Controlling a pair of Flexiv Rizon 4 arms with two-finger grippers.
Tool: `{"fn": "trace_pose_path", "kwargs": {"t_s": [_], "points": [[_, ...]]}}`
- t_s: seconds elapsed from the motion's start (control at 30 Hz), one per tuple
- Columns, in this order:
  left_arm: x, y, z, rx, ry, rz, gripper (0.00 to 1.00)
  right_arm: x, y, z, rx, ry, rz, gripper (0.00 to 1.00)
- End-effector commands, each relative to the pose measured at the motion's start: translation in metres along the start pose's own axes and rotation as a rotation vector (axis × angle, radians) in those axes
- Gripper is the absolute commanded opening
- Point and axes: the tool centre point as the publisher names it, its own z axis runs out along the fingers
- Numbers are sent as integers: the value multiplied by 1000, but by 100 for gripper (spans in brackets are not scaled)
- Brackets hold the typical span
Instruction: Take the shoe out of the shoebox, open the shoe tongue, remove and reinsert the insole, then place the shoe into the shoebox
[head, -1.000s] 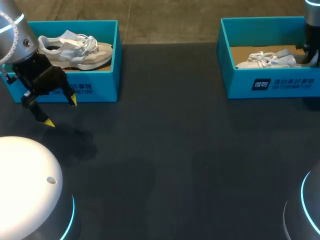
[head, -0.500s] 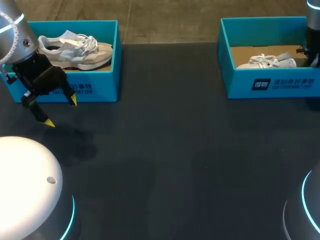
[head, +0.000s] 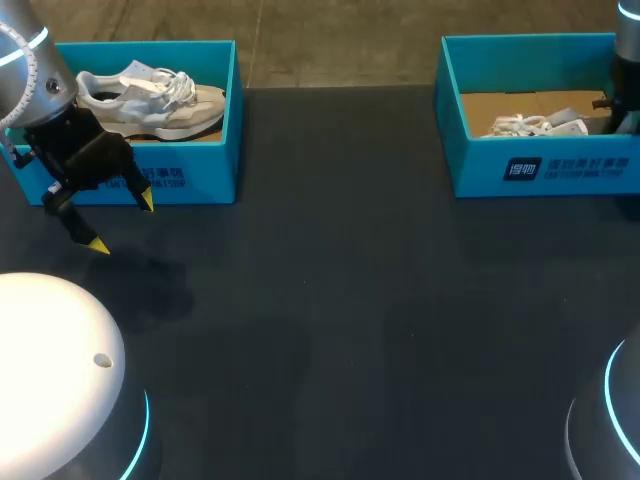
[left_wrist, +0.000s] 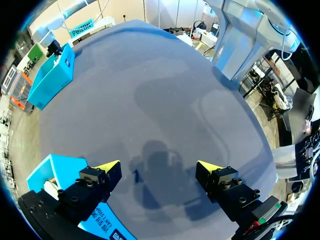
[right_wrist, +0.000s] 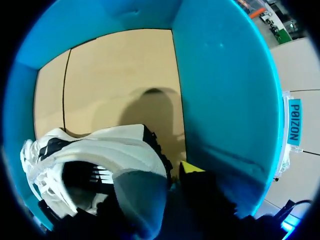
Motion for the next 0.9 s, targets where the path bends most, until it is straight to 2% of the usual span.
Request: {"fn": "trace_pose_path", "kwargs": {"t_s": [0.03, 0.2, 0.23, 0.4, 0.67, 0.9], "points": [[1, 0, 0, -2, 0, 0, 100, -1, 0, 0, -1, 1, 0, 99], [1, 0, 0, -2, 0, 0, 100, -1, 0, -2, -7, 4, 3, 100], [1, 0, 0, -2, 0, 0, 100, -1, -3, -25, -35, 30, 15, 100], [1, 0, 0, -2, 0, 0, 100, -1, -5, -37, -44, 60, 30, 100], [1, 0, 0, -2, 0, 0, 100, 1, -12, -73, -77, 92, 37, 100], [1, 0, 0, -2, 0, 0, 100, 6, -13, -87, -63, 113, 33, 100]]}}
